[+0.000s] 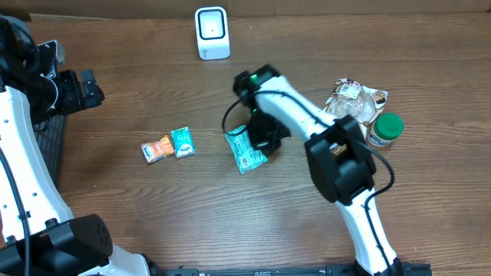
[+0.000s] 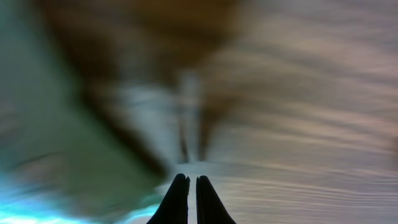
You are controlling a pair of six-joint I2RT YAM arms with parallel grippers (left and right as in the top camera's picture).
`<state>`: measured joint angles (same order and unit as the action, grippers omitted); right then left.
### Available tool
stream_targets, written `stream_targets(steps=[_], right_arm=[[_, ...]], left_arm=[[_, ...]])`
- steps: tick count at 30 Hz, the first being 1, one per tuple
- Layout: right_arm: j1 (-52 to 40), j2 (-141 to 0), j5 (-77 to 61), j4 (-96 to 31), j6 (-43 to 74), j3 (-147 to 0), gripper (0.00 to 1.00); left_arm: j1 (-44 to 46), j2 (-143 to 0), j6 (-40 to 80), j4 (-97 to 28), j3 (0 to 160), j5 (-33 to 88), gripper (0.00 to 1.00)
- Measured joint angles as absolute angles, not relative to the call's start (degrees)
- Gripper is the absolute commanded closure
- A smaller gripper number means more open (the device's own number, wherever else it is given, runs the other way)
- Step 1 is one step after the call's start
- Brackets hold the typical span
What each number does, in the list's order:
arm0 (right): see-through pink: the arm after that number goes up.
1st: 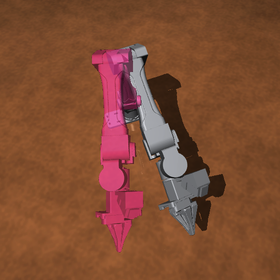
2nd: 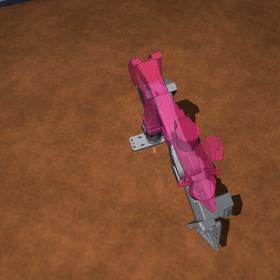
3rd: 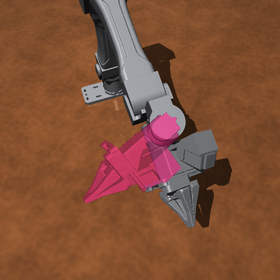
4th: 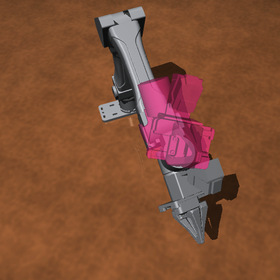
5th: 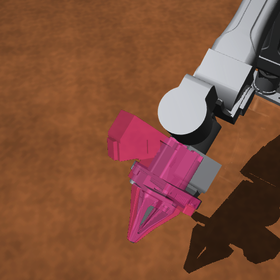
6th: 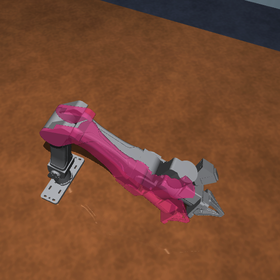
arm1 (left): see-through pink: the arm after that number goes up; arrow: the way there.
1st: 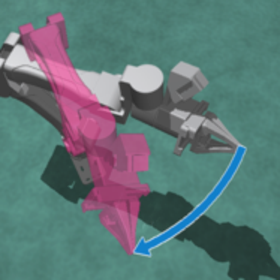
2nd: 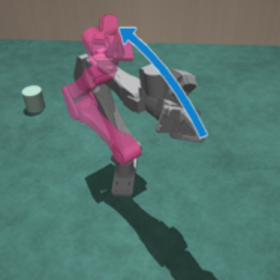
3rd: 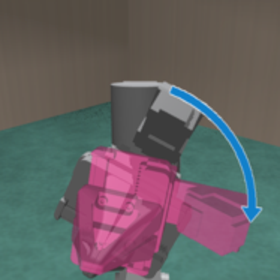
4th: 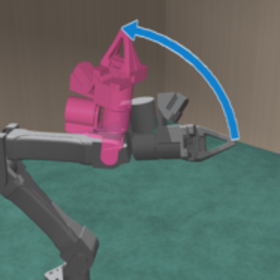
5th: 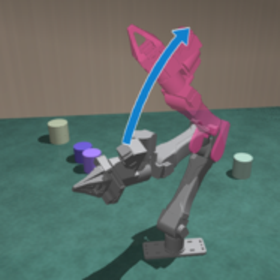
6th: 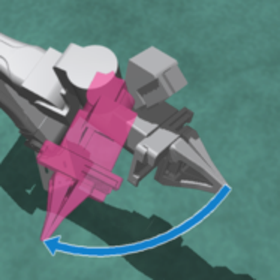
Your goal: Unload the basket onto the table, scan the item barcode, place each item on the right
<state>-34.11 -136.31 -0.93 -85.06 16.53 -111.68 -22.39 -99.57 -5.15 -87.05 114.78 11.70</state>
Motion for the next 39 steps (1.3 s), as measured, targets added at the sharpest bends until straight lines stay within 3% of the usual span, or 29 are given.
stream_targets(steps=[8, 16, 17, 18, 22, 26, 34, 39], right_arm=[[-42.59, -136.31, -7.01, -82.17, 16.49, -111.68, 0.96], [-41.95, -136.44, -11.66, -84.09, 15.99, -118.5, 0.94], [-41.34, -136.44, -11.81, -84.86, 15.55, -120.62, 0.91], [-40.56, -136.44, -11.88, -86.21, 15.11, -122.89, 0.71], [-35.83, -136.29, -12.32, -88.71, 11.44, -131.02, 0.38], [-30.5, -136.25, -13.78, -86.76, 3.29, -132.66, 0.24], [-23.73, -136.27, -27.22, -80.95, -19.84, -122.58, 0.27], [-24.58, -136.27, -33.23, -75.66, -26.15, -116.68, 0.29]], left_arm=[[-22.39, -99.57, -5.15, -87.05, 114.78, 11.73, 0.01], [-22.39, -99.57, -5.15, -87.05, 114.78, 11.7, 0.0], [-22.39, -99.57, -5.13, -87.05, 114.78, 11.7, 0.01], [-22.39, -99.57, -5.13, -87.05, 114.78, 11.73, 0.0], [-22.39, -99.57, -5.13, -87.05, 114.78, 11.73, 0.01], [-22.39, -99.57, -5.15, -87.05, 114.78, 11.7, 0.0], [-22.39, -99.57, -5.13, -87.05, 114.78, 11.7, 0.0], [-22.39, -99.57, -5.15, -87.05, 114.78, 11.7, 0.01]])
